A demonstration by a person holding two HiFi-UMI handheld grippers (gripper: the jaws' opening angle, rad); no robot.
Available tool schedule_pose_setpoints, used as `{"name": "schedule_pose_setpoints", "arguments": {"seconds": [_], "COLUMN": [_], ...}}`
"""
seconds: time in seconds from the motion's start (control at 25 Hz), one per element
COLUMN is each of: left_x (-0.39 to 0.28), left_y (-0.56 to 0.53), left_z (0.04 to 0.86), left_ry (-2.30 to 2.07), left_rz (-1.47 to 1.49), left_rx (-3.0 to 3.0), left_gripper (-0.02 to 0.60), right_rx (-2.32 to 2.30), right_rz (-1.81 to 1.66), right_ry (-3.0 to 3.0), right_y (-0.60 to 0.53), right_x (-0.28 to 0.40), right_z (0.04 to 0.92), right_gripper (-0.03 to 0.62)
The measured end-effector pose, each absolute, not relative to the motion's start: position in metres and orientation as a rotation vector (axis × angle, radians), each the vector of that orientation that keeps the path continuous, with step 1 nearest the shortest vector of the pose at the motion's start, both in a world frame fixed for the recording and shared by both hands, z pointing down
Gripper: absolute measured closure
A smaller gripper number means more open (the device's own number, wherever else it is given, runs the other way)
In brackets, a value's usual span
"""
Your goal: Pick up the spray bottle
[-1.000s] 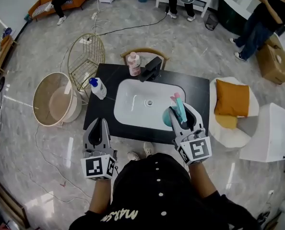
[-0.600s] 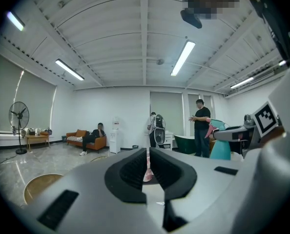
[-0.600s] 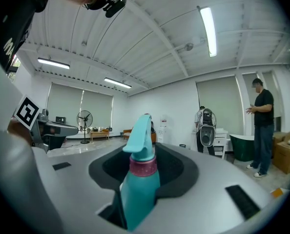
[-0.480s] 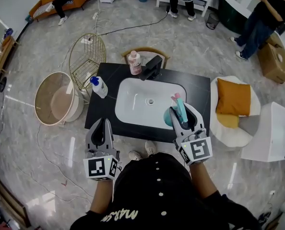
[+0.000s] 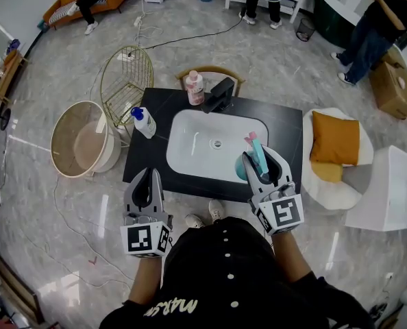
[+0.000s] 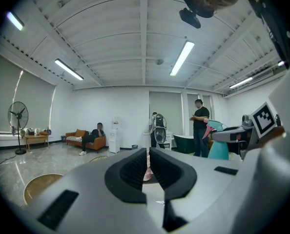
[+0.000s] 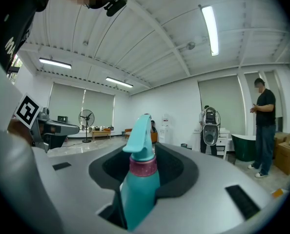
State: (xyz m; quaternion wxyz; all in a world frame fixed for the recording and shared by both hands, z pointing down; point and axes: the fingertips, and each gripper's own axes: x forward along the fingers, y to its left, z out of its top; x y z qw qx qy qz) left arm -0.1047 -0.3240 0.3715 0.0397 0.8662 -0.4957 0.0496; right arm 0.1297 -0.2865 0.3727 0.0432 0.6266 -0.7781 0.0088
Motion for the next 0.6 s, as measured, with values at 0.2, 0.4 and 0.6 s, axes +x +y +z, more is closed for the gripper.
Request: {"name": "schedule_pose_setpoints", "arguments": {"seconds": [0.2,0.4,0.6], "left_x": [-0.108,-0.109,-0.110], "left_y": [-0.324,-0.324,-0.325], "left_z": [0.373,0.374,0.377], "left_ry": [-1.519,-1.515,-1.506], "left_rz": [0.150,0.149,0.152], "left_rx": [2.655,2.654,2.655], "left_gripper": [0.554,0.554,0.554], "right_rx": [1.906,1.898,1.893], "right_rz": [0.025,0.026,0.025], "right_ry": [-2.383,-2.382,-2.387], "right_y": [-0.287,-0.288,-0.291], "right_x": [0.125,0.122,0.119], "right_z": [0.375,0.375,0.377], "right_gripper": [0.459,0.459,0.459]}}
